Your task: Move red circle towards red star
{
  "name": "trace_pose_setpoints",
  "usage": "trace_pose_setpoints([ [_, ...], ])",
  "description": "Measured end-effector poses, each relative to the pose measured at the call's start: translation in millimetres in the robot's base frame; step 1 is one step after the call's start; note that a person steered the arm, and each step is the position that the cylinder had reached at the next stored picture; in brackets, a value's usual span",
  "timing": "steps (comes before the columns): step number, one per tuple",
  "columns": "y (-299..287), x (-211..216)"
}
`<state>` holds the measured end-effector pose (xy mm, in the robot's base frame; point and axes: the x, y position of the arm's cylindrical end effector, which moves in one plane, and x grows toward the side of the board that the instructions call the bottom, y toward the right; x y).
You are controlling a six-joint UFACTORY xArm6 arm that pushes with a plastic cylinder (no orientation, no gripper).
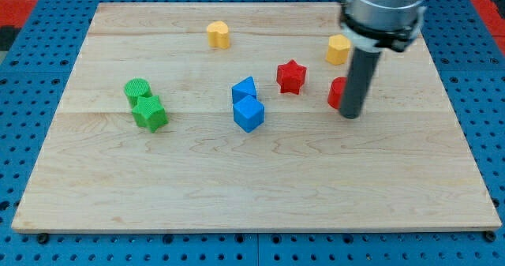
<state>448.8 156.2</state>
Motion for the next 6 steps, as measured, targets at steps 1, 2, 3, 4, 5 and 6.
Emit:
trace_pose_setpoints([
  [1,36.6,-14.5],
  [2,33.8,-46.5],
  [3,32.1,-42.8],
  [4,37.0,-6.2],
  [5,17.0,-8.4],
  [6,6.5,-34.6],
])
